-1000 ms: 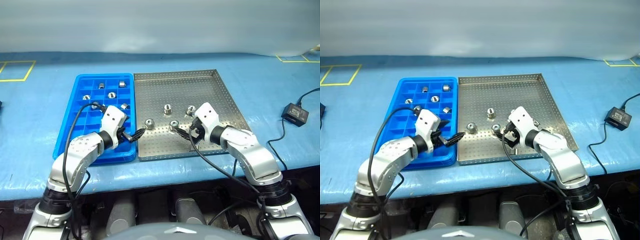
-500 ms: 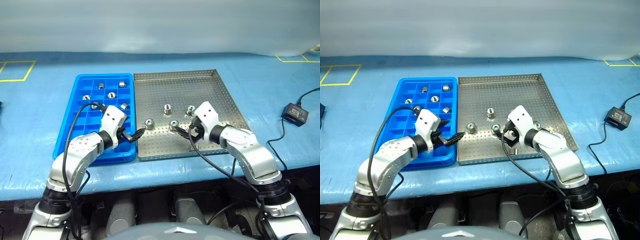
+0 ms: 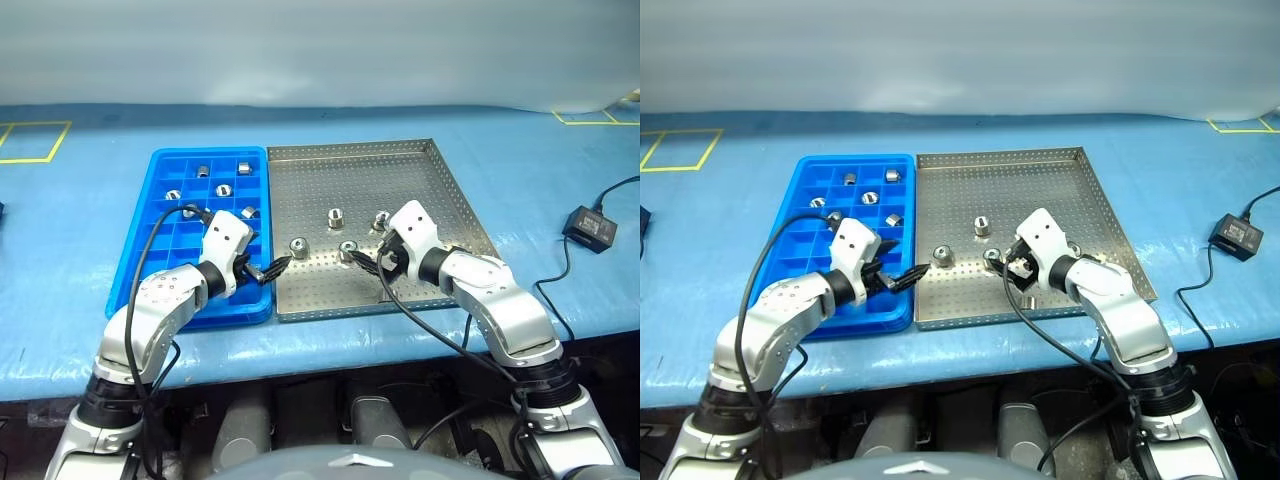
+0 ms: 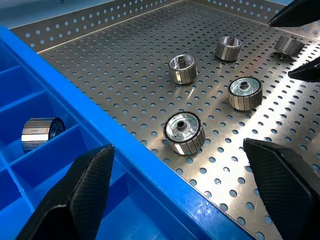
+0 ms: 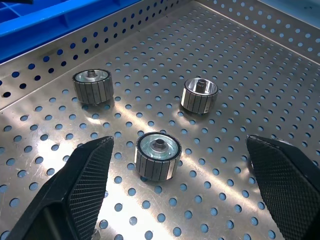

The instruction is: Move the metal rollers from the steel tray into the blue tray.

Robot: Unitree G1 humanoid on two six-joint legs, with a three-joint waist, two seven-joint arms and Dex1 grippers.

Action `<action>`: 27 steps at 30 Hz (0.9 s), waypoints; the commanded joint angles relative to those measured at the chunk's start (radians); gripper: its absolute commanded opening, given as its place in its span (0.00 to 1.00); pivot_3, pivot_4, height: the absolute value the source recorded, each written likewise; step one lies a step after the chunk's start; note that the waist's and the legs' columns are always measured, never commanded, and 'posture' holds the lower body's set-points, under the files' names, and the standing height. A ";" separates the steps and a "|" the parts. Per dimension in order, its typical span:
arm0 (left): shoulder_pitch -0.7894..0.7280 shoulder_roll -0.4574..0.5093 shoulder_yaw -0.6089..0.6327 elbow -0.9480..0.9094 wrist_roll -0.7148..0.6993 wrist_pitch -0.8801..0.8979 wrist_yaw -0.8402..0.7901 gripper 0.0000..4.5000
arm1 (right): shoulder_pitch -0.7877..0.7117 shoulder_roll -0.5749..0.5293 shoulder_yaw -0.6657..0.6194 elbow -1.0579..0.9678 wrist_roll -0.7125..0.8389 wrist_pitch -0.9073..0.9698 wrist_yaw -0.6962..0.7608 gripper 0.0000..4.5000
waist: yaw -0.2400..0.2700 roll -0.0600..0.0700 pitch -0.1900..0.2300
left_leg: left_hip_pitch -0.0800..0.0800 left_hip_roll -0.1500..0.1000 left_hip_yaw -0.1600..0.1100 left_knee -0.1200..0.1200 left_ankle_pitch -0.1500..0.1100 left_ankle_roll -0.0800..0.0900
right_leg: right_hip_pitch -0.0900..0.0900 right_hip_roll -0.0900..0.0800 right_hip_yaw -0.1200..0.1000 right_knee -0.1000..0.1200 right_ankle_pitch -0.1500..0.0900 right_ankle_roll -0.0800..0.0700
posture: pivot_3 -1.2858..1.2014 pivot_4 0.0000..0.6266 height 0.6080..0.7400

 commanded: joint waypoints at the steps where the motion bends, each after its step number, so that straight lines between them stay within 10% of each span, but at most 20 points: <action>1: -0.014 0.000 0.018 -0.031 0.001 -0.013 0.000 1.00 | -0.006 -0.006 -0.025 -0.025 -0.001 -0.017 -0.002 0.99 | 0.000 0.000 0.000 | 0.000 0.000 0.000 0.000 0.000 0.000 | 0.000 0.000 0.000 0.000 0.000 0.000 | 0.49 0.24 1.00; 27: -0.009 0.005 0.023 -0.049 -0.004 0.002 0.001 1.00 | -0.010 0.003 -0.021 -0.023 0.006 -0.012 -0.001 0.99 | 0.001 0.000 0.000 | 0.000 0.000 0.000 0.000 0.000 0.000 | 0.000 0.000 0.000 0.000 0.000 0.000 | 0.50 0.24 1.00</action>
